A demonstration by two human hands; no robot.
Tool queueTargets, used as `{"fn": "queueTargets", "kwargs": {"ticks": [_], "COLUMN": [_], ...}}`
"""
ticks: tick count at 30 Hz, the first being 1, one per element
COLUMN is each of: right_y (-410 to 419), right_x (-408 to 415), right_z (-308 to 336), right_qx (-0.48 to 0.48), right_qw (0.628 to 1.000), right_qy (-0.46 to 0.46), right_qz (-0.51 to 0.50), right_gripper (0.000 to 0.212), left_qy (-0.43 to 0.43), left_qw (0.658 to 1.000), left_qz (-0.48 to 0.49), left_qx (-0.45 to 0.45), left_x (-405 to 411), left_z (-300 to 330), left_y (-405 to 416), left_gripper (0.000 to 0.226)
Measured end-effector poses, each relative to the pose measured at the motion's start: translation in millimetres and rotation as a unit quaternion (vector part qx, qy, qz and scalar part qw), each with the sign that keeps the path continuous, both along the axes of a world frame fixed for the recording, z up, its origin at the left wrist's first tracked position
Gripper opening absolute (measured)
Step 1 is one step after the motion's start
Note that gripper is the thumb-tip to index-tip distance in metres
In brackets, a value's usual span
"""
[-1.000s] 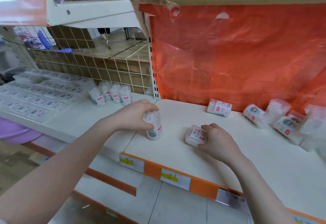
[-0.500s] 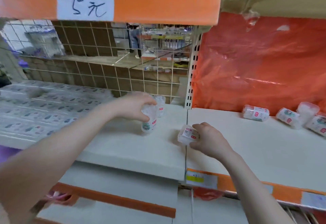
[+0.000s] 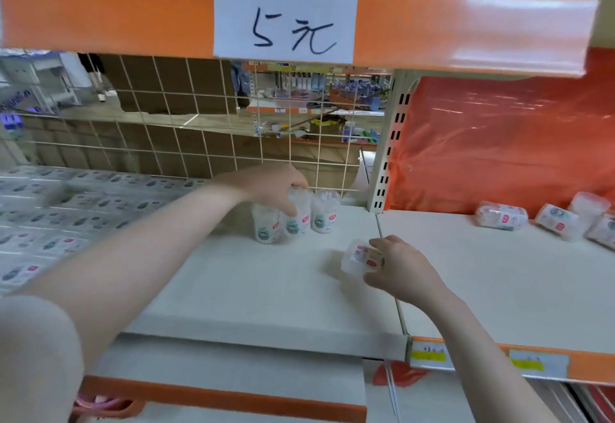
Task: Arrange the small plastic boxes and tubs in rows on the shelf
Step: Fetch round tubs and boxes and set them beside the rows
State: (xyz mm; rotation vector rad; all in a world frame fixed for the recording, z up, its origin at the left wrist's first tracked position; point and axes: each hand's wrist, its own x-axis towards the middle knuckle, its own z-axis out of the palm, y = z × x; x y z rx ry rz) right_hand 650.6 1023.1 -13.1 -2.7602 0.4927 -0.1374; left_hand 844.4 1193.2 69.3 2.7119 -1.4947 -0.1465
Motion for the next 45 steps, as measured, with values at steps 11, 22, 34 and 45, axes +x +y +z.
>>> {"fn": "queueTargets", "kwargs": {"ticks": [11, 22, 34, 45], "right_y": [0.2, -2.2, -5.2, 1.7], "right_x": [5.3, 1.9, -1.1, 5.4], "right_z": [-3.1, -9.9, -14.4, -18.3], "right_qx": [0.002, 0.011, 0.012, 0.007], "right_qw": [1.000, 0.999, 0.999, 0.999], "right_qy": [0.026, 0.041, 0.048, 0.051], "right_qz": [-0.009, -0.005, -0.004, 0.000], "right_gripper": [0.045, 0.047, 0.041, 0.048], "left_qy": [-0.032, -0.072, -0.022, 0.009], "left_qw": [0.999, 0.997, 0.999, 0.991], "left_qz": [-0.016, -0.005, 0.035, 0.134], "left_qx": [0.016, 0.025, -0.024, -0.013], "left_x": [6.7, 7.7, 9.3, 10.1], "left_z": [-24.0, -43.7, -51.1, -43.4], "left_y": [-10.0, -5.1, 9.0, 23.7], "left_gripper": [0.060, 0.058, 0.060, 0.027]}}
